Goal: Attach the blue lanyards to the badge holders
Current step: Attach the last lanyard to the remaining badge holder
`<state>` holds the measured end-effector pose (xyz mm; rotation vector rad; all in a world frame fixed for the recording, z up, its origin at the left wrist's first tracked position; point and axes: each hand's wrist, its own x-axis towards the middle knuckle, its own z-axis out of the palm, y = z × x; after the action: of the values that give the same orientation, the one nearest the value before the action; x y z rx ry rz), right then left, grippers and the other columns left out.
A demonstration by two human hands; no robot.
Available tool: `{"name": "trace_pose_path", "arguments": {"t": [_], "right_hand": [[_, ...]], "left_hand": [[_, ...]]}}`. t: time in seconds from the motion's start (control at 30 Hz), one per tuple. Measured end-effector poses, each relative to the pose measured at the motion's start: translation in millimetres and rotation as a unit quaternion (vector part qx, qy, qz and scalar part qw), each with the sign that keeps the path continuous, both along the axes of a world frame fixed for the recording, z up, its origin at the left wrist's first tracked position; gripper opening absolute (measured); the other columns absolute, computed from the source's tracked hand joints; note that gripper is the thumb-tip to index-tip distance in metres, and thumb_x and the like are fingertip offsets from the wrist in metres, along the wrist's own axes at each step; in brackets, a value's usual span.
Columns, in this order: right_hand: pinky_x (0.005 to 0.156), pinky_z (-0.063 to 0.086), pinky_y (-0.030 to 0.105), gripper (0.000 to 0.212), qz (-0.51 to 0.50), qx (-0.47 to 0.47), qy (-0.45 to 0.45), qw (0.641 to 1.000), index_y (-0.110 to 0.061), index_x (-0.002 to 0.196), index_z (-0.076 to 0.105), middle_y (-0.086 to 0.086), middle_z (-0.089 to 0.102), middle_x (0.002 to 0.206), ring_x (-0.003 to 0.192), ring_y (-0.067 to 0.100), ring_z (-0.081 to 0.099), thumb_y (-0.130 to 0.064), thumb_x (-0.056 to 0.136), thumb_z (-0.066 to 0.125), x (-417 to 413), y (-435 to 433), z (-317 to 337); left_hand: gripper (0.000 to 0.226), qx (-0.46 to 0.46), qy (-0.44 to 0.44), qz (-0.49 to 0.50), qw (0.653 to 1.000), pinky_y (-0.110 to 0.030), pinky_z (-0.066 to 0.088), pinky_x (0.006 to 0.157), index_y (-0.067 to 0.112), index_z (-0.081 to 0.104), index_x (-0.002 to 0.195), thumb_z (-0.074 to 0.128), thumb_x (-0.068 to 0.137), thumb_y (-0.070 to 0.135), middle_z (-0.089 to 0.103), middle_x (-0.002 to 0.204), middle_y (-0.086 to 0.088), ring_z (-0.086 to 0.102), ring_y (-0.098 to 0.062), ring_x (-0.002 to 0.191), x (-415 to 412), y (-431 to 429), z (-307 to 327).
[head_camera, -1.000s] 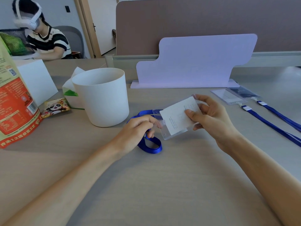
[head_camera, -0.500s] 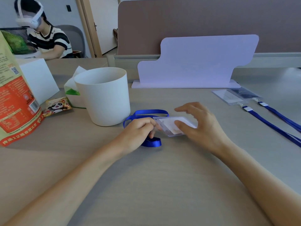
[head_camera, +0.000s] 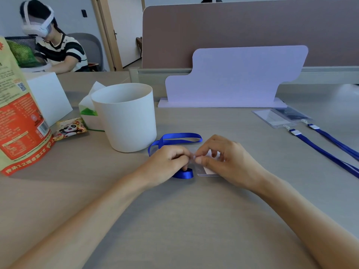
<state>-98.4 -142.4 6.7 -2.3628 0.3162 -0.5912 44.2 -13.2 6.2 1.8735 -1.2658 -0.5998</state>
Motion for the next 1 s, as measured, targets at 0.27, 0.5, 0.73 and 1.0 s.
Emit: {"name": "trace_pose_path", "arguments": {"t": [0.27, 0.5, 0.73, 1.0], "right_hand": [[0.085, 0.032, 0.002, 0.014, 0.037, -0.045, 0.079, 0.995, -0.036, 0.076, 0.063, -0.014, 0.051, 0.113, 0.106, -0.005, 0.050, -0.030, 0.088, 0.067, -1.4, 3.1, -0.5], [0.067, 0.047, 0.021, 0.010, 0.048, -0.029, 0.111, 0.992, -0.025, 0.078, 0.063, -0.002, 0.069, 0.094, 0.072, 0.006, 0.055, -0.024, 0.088, 0.065, -2.8, 3.5, 5.1], [0.062, 0.044, 0.014, 0.008, 0.005, 0.019, 0.122, 0.992, -0.021, 0.079, 0.069, -0.010, 0.067, 0.074, 0.066, 0.001, 0.055, -0.025, 0.085, 0.070, -1.0, 5.6, 9.0], [0.060, 0.049, 0.024, 0.018, -0.042, 0.153, 0.089, 0.983, -0.017, 0.076, 0.065, -0.005, 0.068, 0.068, 0.058, 0.003, 0.059, -0.020, 0.072, 0.083, 0.8, 5.8, 8.8]], "left_hand": [[0.021, 0.061, -0.112, -0.026, 0.992, -0.020, 0.034, 0.060, 0.027, 0.065, 0.079, 0.050, 0.093, 0.022, 0.057, 0.064, 0.013, 0.047, 0.000, 0.058, -1.3, 2.0, 1.0], [0.013, 0.063, -0.103, -0.048, 0.992, -0.021, 0.039, 0.062, 0.034, 0.069, 0.088, 0.058, 0.092, 0.028, 0.061, 0.063, 0.023, 0.046, -0.002, 0.059, 6.2, 4.6, 5.3], [0.017, 0.082, -0.117, -0.014, 0.990, -0.015, 0.037, 0.063, 0.035, 0.067, 0.077, 0.057, 0.091, 0.039, 0.064, 0.069, 0.025, 0.053, 0.012, 0.064, 6.7, 3.5, 7.4], [0.015, 0.071, -0.088, -0.007, 0.993, -0.009, 0.033, 0.060, 0.037, 0.069, 0.076, 0.063, 0.086, 0.047, 0.062, 0.064, 0.032, 0.053, 0.017, 0.066, 5.6, 4.2, 4.9]]}}
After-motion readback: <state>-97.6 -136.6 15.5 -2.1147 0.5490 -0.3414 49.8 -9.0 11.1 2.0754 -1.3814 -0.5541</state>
